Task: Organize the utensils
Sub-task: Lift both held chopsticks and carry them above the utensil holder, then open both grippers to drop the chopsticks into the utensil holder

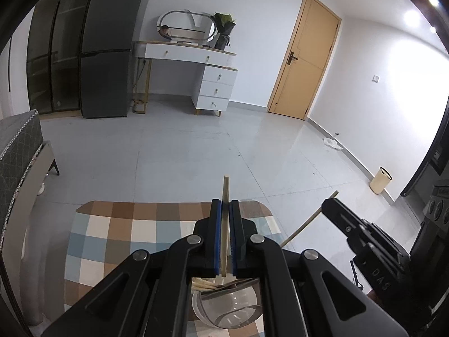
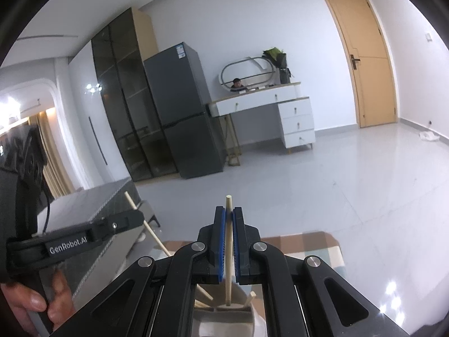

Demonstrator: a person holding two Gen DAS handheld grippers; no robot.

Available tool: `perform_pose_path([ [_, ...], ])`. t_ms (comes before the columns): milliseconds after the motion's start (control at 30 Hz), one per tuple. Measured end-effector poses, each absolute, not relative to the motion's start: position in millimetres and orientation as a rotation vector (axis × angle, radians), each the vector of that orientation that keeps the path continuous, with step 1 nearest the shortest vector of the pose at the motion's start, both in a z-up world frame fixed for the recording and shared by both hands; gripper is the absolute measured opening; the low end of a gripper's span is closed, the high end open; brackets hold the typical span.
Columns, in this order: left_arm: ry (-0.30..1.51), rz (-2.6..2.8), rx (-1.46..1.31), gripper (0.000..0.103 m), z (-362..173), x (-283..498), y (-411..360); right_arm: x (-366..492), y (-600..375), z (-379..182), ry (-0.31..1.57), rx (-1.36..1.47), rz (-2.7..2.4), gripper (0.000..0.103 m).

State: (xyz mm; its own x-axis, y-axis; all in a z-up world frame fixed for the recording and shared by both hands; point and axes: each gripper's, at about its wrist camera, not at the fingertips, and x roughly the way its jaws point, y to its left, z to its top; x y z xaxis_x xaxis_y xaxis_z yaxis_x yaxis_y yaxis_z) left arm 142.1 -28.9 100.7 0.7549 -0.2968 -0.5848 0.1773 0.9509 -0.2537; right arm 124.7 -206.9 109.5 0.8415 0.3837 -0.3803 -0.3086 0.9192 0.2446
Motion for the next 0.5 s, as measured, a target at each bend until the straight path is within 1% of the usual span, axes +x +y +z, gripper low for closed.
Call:
perform_pose_path([
  [233,0.71,-0.267,-0.141,0.001,88.4,145.5,-36.0,129.0,-208.6,100.3,0.462,0.165,0.384,0.004],
  [500,0.803,-0.251,-0.076,0.001,67.9,143.9,-47.8,141.7,-209.1,85.7,0.561,0.202,0.43,0.004],
])
